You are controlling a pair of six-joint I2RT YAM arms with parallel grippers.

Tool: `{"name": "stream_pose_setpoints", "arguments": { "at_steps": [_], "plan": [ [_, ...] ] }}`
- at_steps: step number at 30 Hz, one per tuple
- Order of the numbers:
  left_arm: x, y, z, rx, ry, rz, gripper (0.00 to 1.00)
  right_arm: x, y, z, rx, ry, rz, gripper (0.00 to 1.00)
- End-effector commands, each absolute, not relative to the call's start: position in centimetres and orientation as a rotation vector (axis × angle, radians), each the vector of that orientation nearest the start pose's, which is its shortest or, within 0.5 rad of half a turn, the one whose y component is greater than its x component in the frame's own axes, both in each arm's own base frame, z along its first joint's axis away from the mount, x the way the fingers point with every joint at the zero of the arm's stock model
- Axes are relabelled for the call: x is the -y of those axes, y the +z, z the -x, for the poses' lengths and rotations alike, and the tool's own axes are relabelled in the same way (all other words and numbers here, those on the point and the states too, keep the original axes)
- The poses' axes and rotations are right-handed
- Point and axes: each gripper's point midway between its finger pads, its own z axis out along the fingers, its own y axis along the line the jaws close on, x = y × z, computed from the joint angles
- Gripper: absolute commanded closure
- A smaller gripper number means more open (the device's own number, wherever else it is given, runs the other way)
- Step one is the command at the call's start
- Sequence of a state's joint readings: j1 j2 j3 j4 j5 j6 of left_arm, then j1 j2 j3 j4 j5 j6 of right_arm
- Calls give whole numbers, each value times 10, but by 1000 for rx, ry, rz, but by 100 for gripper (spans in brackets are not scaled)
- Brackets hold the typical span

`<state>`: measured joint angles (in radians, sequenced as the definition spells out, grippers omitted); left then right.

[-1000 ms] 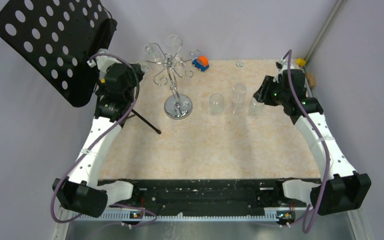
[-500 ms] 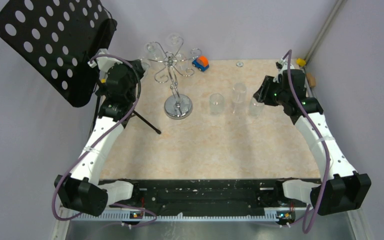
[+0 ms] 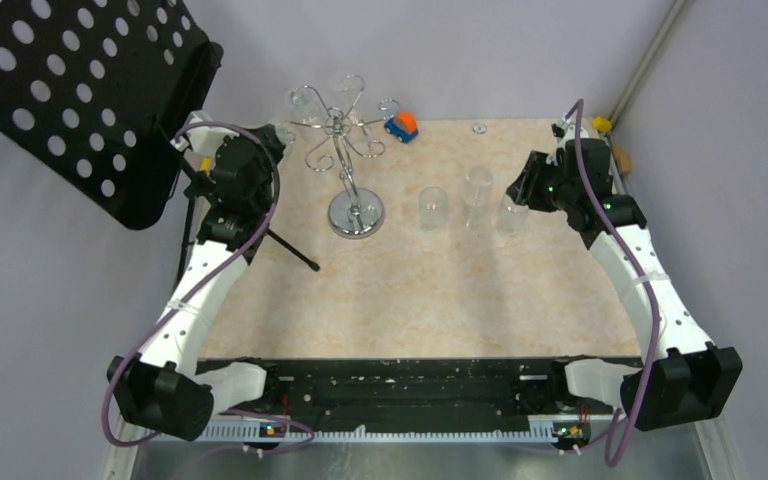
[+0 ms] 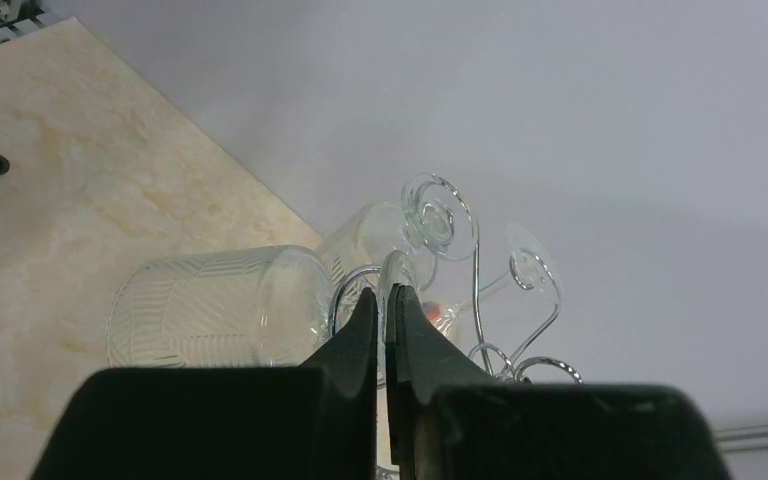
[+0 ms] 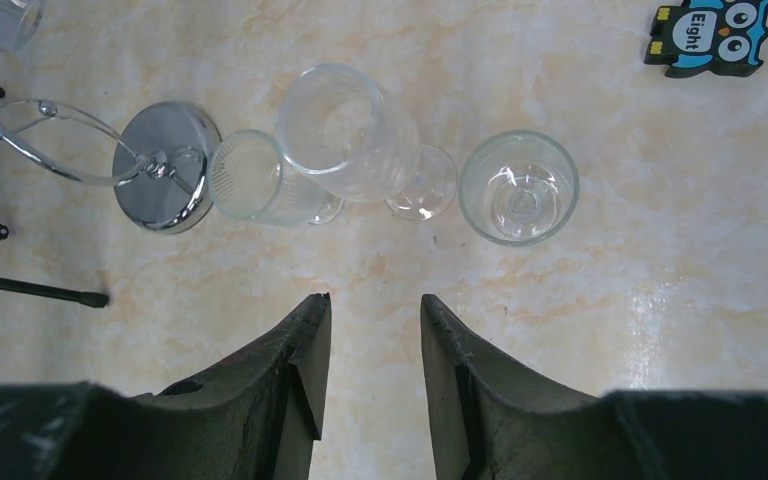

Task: Take the wine glass off the wine glass rack

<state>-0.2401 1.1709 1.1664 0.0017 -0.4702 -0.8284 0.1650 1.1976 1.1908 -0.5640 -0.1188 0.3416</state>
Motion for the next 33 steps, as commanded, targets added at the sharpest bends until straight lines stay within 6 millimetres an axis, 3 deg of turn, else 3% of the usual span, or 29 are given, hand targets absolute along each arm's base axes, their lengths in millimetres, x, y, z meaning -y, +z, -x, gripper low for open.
{"name": "stream_pose_setpoints", "arguments": {
  "at_steps": [1,9,21,27,33],
  "plan": [
    [26,467,-388,-1026,-626,876,100,-92,268,-347,-2094,431,-108,60],
    [34,470,-404,-1011,-664,883,100,-91,269,-345,-2092,421,-102,60],
    [31,474,-406,-980,-590,867,100,-92,269,-346,-2088,428,-99,60],
    [38,476,-417,-994,-610,852,100,-92,270,-346,-2086,430,-98,60],
    [39,468,-424,-1015,-577,871,100,-91,272,-346,-2081,427,-94,60]
  ]
}}
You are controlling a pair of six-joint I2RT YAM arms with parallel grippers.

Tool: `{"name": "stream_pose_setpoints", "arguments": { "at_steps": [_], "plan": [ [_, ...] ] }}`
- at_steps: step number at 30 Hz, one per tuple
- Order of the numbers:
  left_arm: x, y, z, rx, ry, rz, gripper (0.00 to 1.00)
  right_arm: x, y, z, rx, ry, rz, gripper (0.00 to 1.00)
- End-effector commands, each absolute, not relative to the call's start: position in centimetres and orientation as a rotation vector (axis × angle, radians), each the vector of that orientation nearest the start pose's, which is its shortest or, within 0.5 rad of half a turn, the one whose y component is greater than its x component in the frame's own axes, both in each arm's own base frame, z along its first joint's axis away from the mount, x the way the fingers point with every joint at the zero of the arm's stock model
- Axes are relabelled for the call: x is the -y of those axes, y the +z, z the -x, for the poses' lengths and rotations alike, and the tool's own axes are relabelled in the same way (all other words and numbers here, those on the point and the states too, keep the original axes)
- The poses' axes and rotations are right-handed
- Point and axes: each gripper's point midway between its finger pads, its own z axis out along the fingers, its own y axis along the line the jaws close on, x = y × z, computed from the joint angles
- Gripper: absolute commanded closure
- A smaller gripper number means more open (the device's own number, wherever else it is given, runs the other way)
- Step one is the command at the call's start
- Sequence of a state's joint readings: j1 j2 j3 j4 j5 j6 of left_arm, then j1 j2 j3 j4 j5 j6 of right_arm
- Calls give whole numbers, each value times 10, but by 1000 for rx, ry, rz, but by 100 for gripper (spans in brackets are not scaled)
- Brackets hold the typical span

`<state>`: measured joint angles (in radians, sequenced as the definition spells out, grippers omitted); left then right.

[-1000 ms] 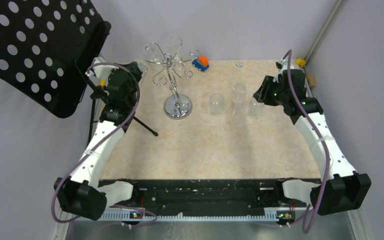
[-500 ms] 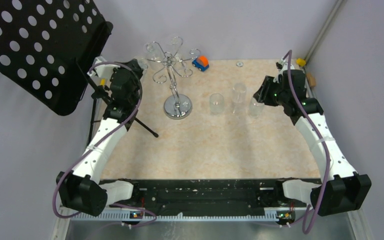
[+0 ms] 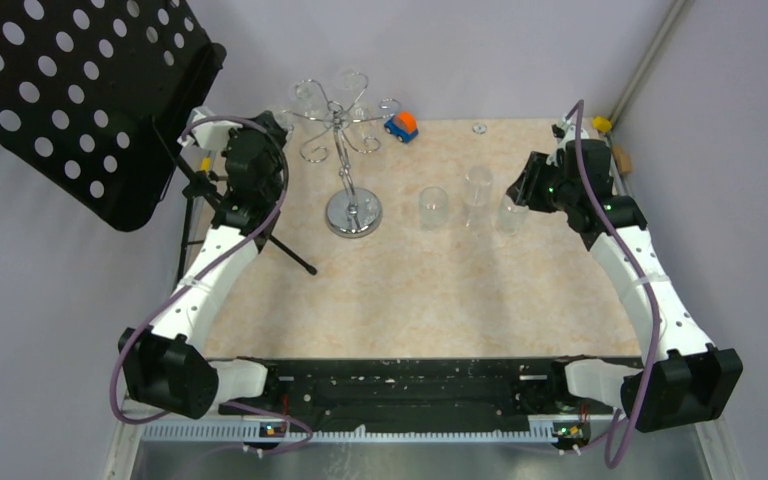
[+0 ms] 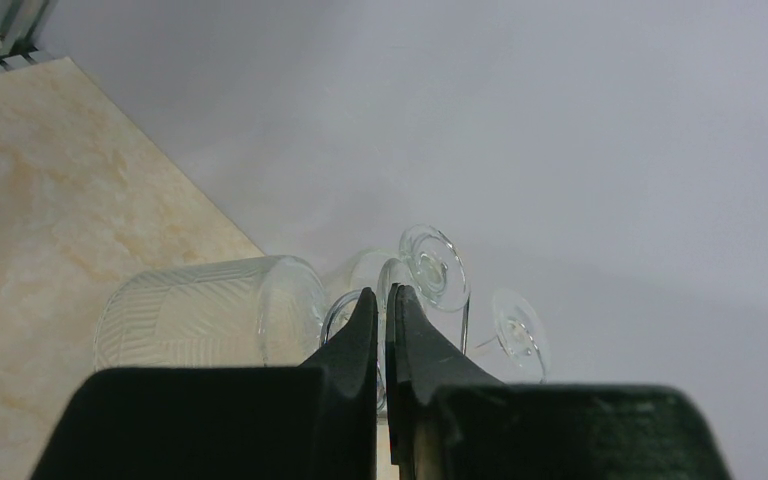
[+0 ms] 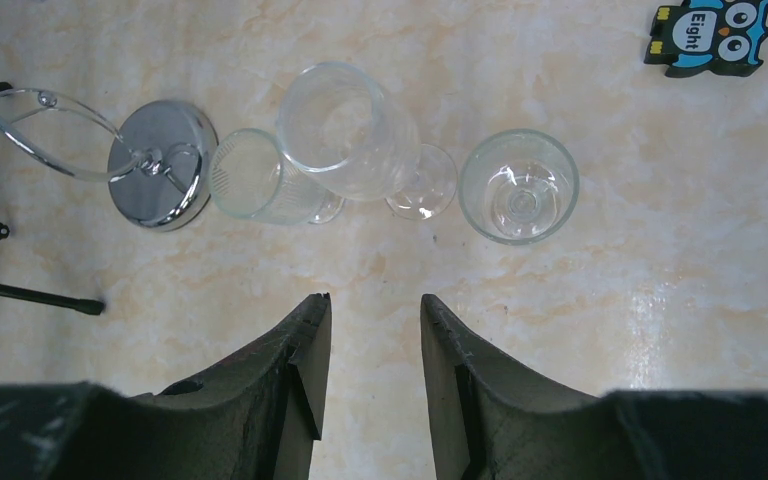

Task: Take the wine glass off the wine glass rack

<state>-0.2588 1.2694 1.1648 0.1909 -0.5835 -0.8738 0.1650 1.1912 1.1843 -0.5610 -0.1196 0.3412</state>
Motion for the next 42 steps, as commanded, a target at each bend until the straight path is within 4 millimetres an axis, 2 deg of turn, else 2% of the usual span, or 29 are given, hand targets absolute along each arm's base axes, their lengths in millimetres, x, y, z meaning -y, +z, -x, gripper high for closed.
{"name": "stream_pose_setpoints", "arguments": {
  "at_steps": [1,8,13,22,28,33,37,42],
  "plan": [
    [37,465,-424,-1030,-550,880,100,-91,271,-346,-2083,427,-95,60],
    [26,455,-417,-1074,-418,954,100,-91,272,-346,-2081,428,-94,60],
    [20,453,-417,-1054,-393,988,100,-92,273,-346,-2078,433,-90,60],
    [12,448,-416,-959,-414,1154,100,-95,272,-345,-2078,450,-88,60],
    [22,463,-431,-881,-497,1183,100,-95,276,-342,-2068,456,-83,60],
    [36,483,-438,-864,-598,1142,100,-94,282,-340,-2052,453,-77,60],
    [48,478,-434,-935,-651,1110,100,-95,283,-339,-2047,456,-75,60],
    [55,466,-420,-992,-717,1106,100,-96,283,-339,-2045,466,-71,60]
  ]
}}
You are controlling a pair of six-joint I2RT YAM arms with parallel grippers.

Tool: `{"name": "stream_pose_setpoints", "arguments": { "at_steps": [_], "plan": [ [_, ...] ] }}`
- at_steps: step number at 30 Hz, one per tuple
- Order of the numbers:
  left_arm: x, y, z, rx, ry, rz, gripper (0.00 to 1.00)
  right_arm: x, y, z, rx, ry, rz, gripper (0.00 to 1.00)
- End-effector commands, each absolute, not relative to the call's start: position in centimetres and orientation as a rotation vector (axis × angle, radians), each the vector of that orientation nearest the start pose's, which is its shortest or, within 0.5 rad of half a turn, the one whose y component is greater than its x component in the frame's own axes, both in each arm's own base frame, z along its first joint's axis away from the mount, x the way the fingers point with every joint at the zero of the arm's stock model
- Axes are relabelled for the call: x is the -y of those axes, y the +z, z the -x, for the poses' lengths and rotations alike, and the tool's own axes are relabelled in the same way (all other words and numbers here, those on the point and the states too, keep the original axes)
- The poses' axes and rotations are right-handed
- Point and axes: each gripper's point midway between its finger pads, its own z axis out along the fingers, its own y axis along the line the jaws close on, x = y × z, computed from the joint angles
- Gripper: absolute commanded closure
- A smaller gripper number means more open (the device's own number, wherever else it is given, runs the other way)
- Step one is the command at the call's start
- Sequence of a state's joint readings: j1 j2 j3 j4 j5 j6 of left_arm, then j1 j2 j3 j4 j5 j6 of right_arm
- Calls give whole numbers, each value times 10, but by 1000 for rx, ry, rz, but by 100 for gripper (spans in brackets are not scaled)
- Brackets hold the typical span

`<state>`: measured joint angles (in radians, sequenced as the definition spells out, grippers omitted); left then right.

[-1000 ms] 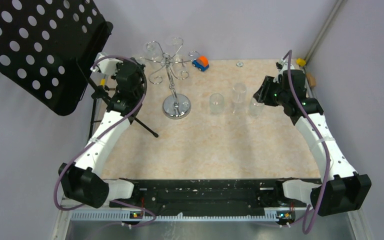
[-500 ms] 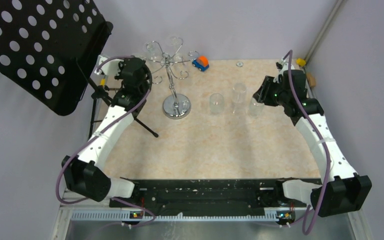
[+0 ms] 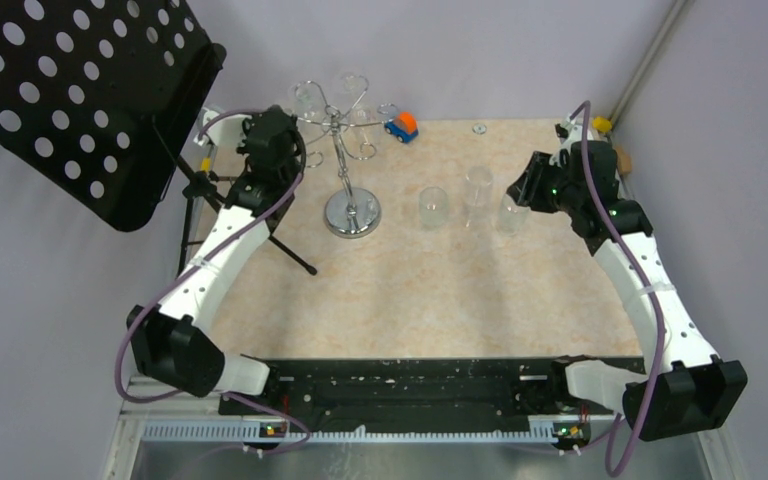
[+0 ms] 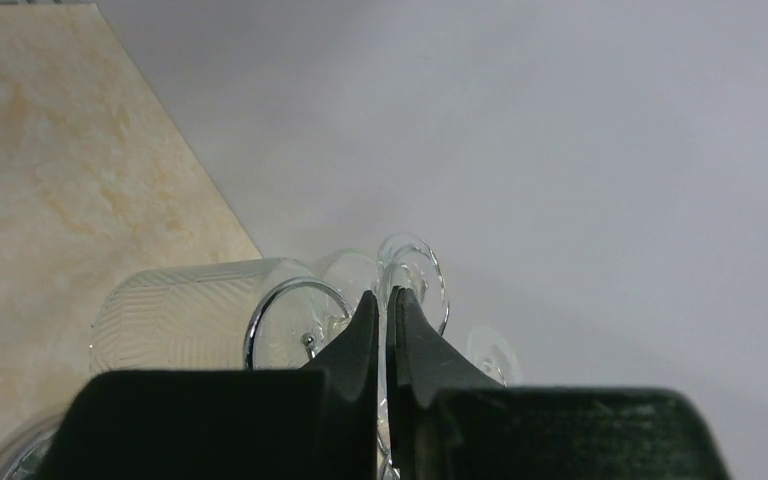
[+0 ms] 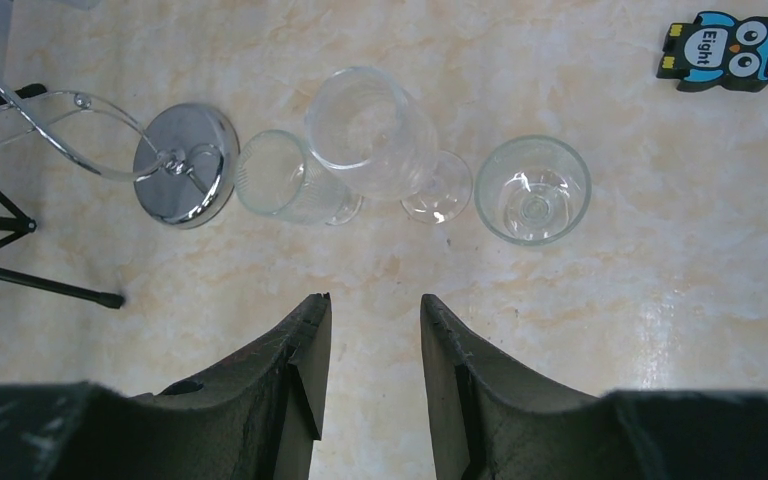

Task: Take the wine glass off the wine glass rack

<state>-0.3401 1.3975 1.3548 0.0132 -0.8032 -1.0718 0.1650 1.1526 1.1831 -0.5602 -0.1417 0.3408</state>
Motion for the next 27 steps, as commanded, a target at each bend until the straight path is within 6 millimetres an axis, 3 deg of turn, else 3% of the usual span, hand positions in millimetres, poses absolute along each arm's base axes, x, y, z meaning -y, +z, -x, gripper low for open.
{"name": "stream_pose_setpoints", "arguments": {
  "at_steps": [1,10,19,27],
  "plan": [
    [56,465,-418,-999,-723,1101,100,-96,284,-339,-2045,467,-72,60],
    [68,468,-413,-1108,-727,1016,100,-97,284,-336,-2044,472,-70,60],
    [76,440,-417,-1248,-727,981,100,-96,286,-334,-2038,477,-71,60],
    [79,444,-400,-1279,-754,915,100,-100,287,-332,-2042,503,-74,56]
  ]
}}
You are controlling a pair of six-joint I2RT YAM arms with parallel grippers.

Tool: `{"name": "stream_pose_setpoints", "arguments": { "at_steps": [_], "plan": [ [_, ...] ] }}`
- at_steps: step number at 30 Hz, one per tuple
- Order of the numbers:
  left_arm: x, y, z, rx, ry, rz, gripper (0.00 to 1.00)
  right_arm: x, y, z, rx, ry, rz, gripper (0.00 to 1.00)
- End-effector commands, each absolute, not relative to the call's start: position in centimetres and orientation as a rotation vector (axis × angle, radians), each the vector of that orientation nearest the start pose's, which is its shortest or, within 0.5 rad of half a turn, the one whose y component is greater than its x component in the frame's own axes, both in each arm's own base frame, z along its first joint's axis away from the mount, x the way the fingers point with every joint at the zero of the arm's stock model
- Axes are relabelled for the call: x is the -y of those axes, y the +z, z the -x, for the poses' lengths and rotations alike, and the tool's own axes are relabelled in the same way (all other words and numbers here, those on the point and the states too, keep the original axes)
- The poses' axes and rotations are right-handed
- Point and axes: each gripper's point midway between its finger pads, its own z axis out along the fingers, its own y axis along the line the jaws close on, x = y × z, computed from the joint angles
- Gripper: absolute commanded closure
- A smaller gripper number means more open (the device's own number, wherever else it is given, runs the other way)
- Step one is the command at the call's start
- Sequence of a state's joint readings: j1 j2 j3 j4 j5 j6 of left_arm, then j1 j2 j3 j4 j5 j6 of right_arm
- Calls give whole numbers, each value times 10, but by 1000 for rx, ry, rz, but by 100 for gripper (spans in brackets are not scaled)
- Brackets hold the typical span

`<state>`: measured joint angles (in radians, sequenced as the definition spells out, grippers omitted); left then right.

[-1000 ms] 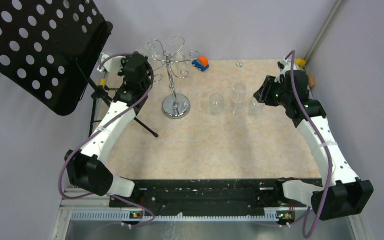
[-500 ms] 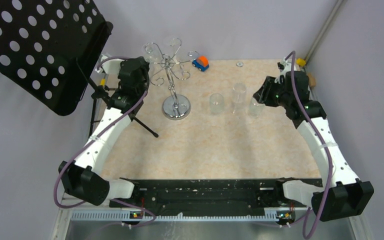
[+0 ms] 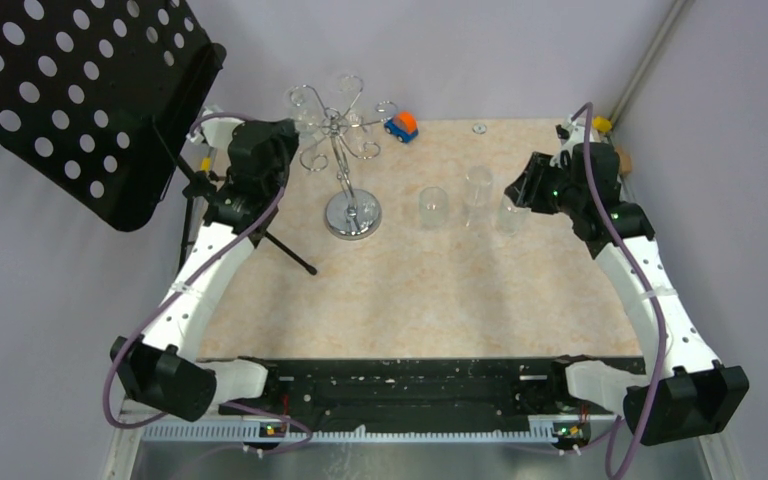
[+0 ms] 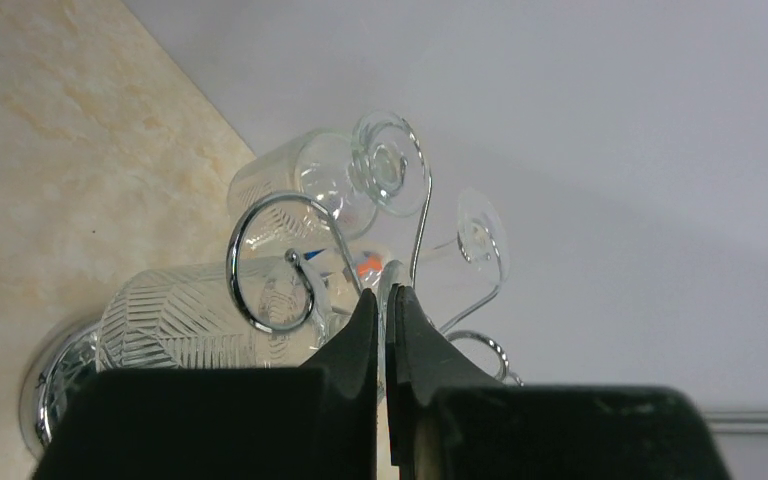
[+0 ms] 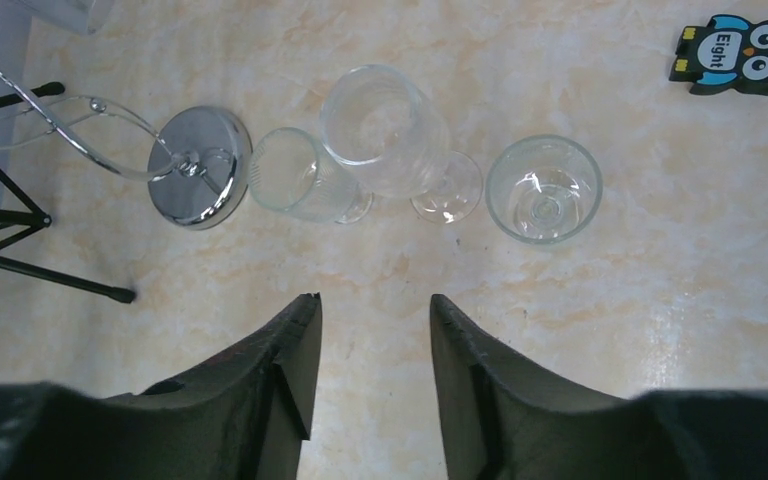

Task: Take the wine glass off the wine glass rack

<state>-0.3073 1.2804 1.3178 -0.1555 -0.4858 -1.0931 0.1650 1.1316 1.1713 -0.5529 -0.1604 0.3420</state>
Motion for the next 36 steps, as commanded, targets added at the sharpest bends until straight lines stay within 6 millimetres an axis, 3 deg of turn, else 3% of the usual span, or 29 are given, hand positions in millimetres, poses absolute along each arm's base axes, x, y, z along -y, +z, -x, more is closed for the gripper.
{"name": "stream_pose_setpoints", "arguments": {
  "at_steps": [1,8,15,22,36],
  "plan": [
    [79,445,-397,-1279,-756,908,100,-101,287,-331,-2040,513,-73,52],
    [80,442,-383,-1302,-778,877,100,-108,294,-329,-2014,564,-68,38],
    [79,436,-367,-1332,-767,836,100,-113,299,-326,-2003,609,-62,38],
    [69,438,-338,-1337,-724,791,100,-122,304,-321,-1986,683,-52,38],
    [86,445,-282,-1460,-796,592,100,-155,318,-300,-1919,935,46,34]
  ]
}}
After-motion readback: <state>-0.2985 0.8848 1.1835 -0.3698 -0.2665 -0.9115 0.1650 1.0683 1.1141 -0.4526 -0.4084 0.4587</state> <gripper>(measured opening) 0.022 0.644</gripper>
